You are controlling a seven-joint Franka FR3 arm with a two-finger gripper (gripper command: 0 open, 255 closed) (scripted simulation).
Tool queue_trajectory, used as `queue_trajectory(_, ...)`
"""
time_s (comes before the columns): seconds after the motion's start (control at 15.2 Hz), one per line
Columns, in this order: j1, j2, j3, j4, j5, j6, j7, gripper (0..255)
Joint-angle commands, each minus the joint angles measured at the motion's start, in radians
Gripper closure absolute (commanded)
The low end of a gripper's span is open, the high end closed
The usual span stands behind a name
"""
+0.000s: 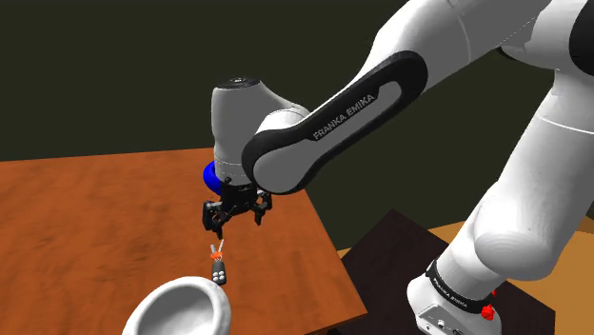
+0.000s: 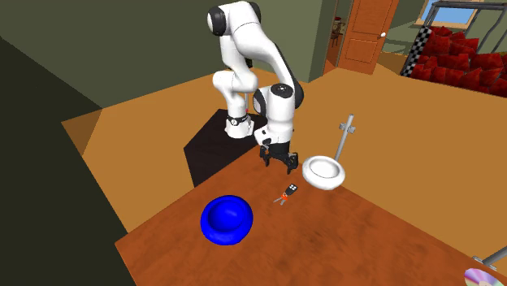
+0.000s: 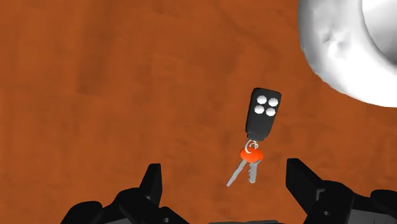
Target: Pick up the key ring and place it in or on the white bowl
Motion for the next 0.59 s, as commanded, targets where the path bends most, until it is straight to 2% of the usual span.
queue_trajectory(0.0, 0.027, 0.085, -0.004, 0.046, -0.063, 0.015, 0.083, 0)
queue_trajectory(0.26, 0.108, 0.261, -0.048, 0.167, -0.174, 0.027, 0.218, 0)
queue_trajectory(0.53, 0.135, 0.314, -0.072, 0.182, -0.206, 0.058, 0.247, 0)
